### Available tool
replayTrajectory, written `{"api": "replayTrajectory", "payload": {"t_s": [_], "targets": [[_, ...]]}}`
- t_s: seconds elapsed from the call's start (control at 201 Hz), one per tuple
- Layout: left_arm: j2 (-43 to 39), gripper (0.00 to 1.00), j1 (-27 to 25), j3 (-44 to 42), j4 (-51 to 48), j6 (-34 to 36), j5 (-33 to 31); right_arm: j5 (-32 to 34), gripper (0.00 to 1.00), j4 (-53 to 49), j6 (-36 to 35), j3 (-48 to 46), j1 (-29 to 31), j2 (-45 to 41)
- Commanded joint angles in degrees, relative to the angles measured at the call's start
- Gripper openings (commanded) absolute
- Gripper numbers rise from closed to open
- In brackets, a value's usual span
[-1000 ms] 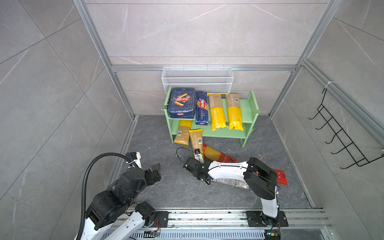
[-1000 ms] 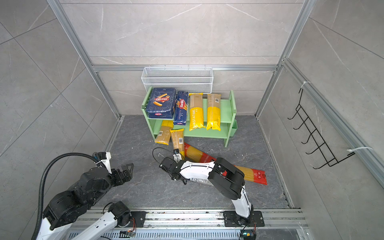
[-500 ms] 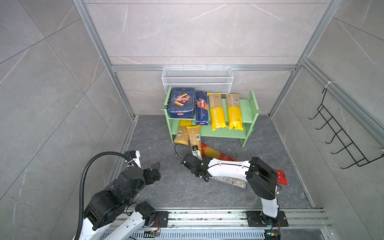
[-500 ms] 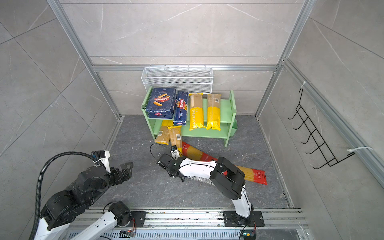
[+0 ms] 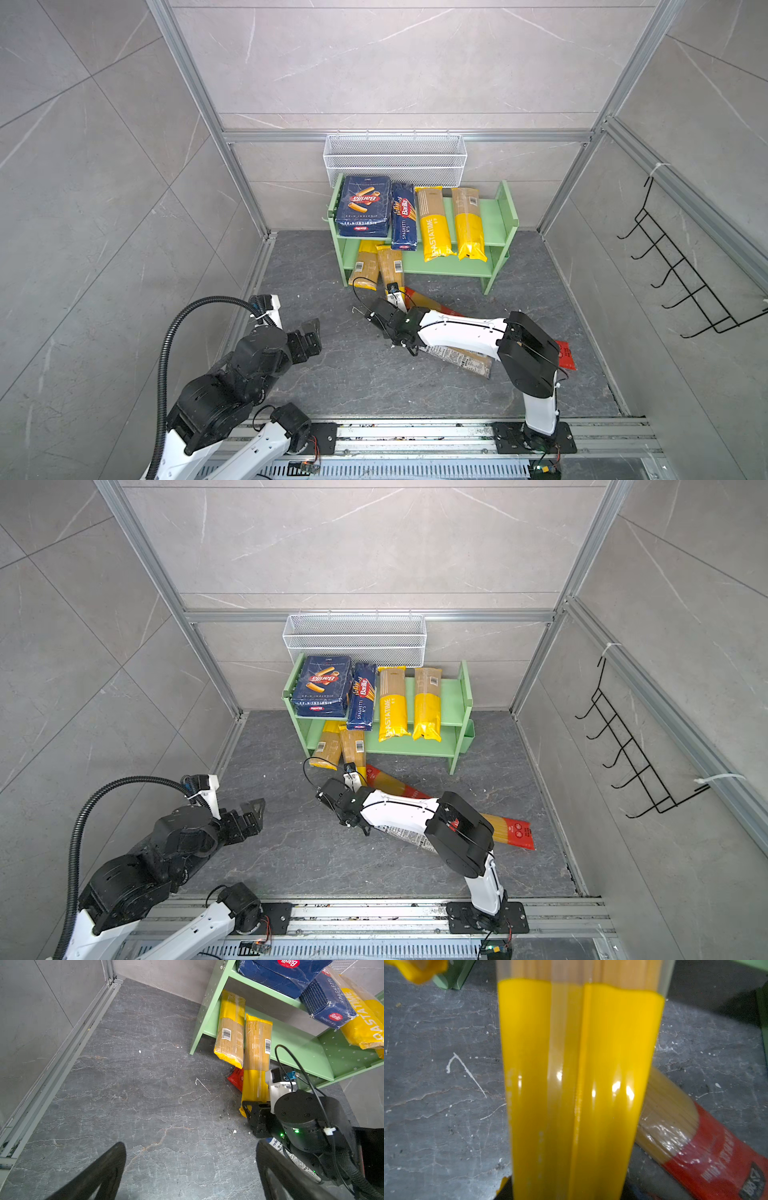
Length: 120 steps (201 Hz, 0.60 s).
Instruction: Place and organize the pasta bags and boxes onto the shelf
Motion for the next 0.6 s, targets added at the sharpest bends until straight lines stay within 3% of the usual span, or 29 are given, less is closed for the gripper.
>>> {"api": "replayTrajectory", "payload": {"t_s": [0.0,0.593], "targets": [[1.21,0.99,-0.13,2.62,0.59,2.24,-1.62,7.54,0.00,5.73,-2.03,4.86,-0.53,-6.06],[4.18,0.99,-0.08,4.37,1.75,3.13,-2.50,3.80,0.00,5.87,-8.27,15.20,-7.39,-1.71]]}}
